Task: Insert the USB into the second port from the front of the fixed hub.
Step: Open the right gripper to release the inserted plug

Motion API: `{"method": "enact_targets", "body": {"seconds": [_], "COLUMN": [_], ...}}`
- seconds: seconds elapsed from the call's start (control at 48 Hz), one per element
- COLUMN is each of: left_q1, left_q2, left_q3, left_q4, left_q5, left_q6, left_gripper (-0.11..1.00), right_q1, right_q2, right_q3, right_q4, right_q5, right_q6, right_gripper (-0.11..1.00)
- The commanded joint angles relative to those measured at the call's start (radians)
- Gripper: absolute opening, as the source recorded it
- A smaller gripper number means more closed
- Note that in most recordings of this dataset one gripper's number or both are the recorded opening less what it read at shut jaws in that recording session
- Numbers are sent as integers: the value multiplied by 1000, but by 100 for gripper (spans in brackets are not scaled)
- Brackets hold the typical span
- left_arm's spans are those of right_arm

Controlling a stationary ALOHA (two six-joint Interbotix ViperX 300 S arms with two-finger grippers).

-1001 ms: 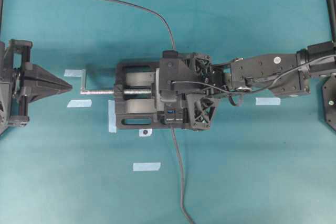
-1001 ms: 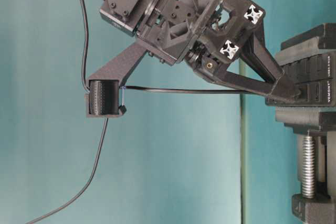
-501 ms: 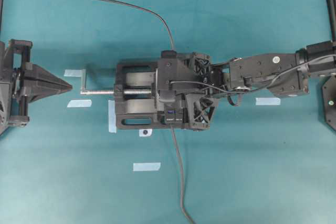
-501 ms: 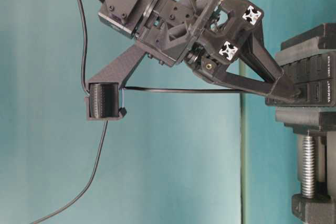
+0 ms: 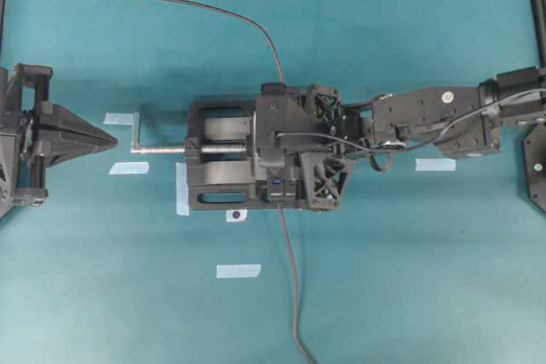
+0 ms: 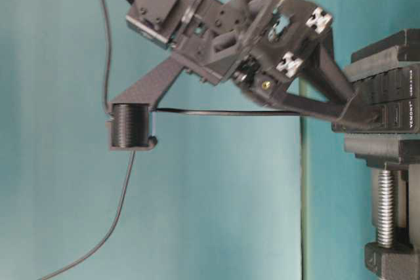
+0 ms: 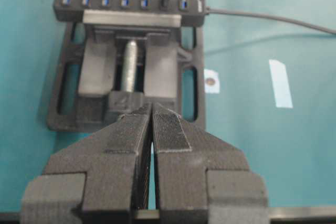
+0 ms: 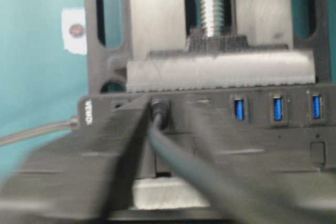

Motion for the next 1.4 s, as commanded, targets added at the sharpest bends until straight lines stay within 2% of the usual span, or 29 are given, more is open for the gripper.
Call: {"method": "enact_targets", "body": {"seconds": [0.0, 0.104, 0.209, 0.897, 1.376], "left_q1": [2, 2, 2, 2, 2], "left_q2": [0, -5, -12, -14, -14], "left_q3": [-15, -12, -11, -11, -8], "left_q4": [2, 2, 2, 2, 2], "left_q5": [-6, -6, -6, -5, -5], "left_q6": [-3, -3, -5, -6, -6], "left_gripper": [0, 0, 0, 0, 0], "right_q1": [0, -2, -5, -5, -8], "right_q2": [-21, -21, -21, -25, -91], "right_q3": [-12, -12, -12, -12, 15], "right_q4": [0, 0, 0, 0, 0], "right_q5": [-6, 12, 31, 31, 23], "right_q6": [3, 5, 6, 6, 6], "right_gripper": [53, 70, 78, 78, 78]}}
